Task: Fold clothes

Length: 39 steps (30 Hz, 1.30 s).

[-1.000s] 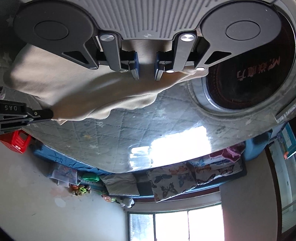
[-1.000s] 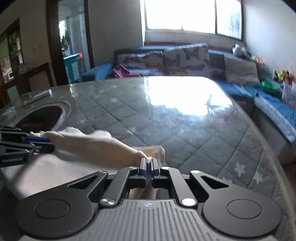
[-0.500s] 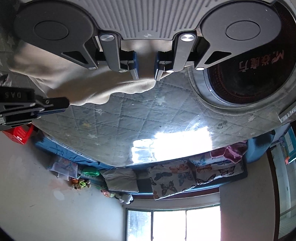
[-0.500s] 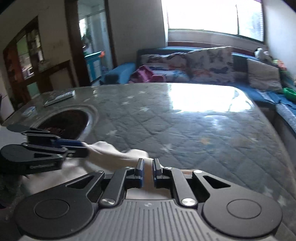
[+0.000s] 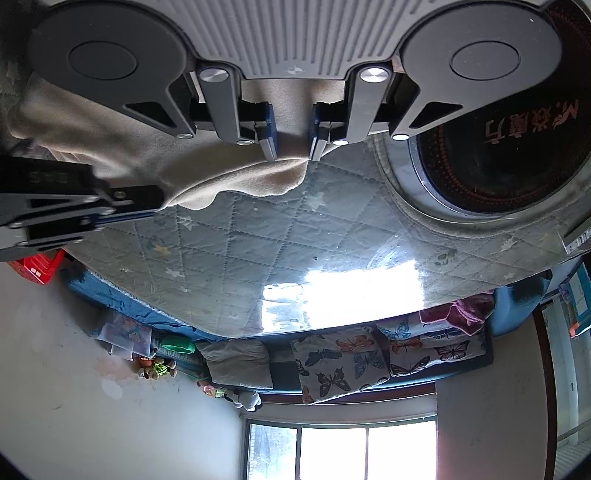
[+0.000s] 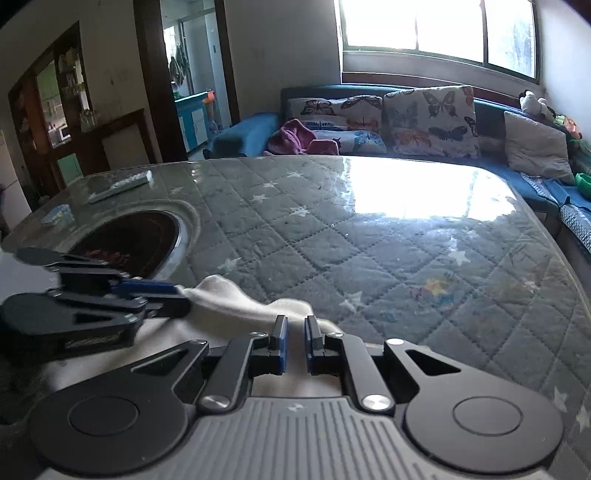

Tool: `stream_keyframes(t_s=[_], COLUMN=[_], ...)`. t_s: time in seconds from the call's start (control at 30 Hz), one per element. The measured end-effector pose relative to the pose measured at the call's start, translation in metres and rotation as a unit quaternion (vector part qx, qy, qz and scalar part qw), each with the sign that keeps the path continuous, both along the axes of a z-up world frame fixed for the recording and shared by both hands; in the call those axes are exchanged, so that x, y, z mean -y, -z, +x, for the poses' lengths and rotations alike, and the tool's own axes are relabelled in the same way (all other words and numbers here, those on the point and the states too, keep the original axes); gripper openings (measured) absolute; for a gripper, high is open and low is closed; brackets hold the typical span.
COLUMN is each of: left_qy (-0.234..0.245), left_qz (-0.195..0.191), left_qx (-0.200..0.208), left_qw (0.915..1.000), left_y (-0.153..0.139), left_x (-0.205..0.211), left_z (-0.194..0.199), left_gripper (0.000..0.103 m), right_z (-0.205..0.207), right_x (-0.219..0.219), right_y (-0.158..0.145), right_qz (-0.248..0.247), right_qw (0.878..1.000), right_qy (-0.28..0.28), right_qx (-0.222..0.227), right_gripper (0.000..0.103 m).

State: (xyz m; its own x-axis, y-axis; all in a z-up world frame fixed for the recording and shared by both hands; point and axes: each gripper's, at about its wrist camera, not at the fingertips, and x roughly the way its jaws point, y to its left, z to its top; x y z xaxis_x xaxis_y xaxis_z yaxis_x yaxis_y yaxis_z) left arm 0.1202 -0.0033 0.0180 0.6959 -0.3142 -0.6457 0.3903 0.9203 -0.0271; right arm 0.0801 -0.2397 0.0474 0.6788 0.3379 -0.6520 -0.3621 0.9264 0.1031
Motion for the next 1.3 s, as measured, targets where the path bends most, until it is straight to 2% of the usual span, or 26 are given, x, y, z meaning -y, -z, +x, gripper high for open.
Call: stream_keyframes(t_s=[0.33, 0.47, 0.6, 0.77, 0.83, 1.0, 1.13, 1.3], left_qy=[-0.008, -0.009, -0.012, -0.013, -0.013, -0.010, 0.012, 0.055], left_qz=[0.014, 0.021, 0.026, 0.031, 0.032, 0.012, -0.006, -0.016], left_qx=[0.010, 0.016, 0.020, 0.024, 0.026, 0.031, 0.045, 0.041], left_qw=[0.9998, 0.9996, 0.9994, 0.9992, 0.9991, 0.9994, 0.9989, 0.9975], left_y=[0.002, 0.003, 0.003, 0.004, 0.004, -0.003, -0.013, -0.012], left_x=[0.006, 0.008, 0.010, 0.012, 0.012, 0.005, 0.000, 0.012], left_z=[-0.003, -0.004, -0.005, -0.006, -0.007, -0.018, -0.044, -0.075], left_gripper=[0.020, 0.020, 0.020, 0.021, 0.021, 0.023, 0.024, 0.024], right_z=[-0.082, -0.103, -0.108, -0.109, -0.107, -0.107, -0.103, -0.093], right_x=[0.004, 0.008, 0.019, 0.025, 0.027, 0.036, 0.047, 0.068], right_y=[-0.005, 0.002, 0.011, 0.006, 0.012, 0.002, -0.004, 0.003], right_qz=[-0.031, -0.059, -0.044, -0.022, -0.027, -0.001, -0.010, 0.001], right_qw=[0.998, 0.997, 0.998, 0.999, 0.999, 0.999, 0.998, 0.997], right_qy=[-0.035, -0.023, 0.000, 0.008, 0.011, 0.020, 0.048, 0.077], right_qx=[0.035, 0.050, 0.037, 0.030, 0.020, 0.025, 0.037, 0.012], right_gripper=[0.008, 0.008, 0.008, 0.008, 0.008, 0.008, 0.008, 0.008])
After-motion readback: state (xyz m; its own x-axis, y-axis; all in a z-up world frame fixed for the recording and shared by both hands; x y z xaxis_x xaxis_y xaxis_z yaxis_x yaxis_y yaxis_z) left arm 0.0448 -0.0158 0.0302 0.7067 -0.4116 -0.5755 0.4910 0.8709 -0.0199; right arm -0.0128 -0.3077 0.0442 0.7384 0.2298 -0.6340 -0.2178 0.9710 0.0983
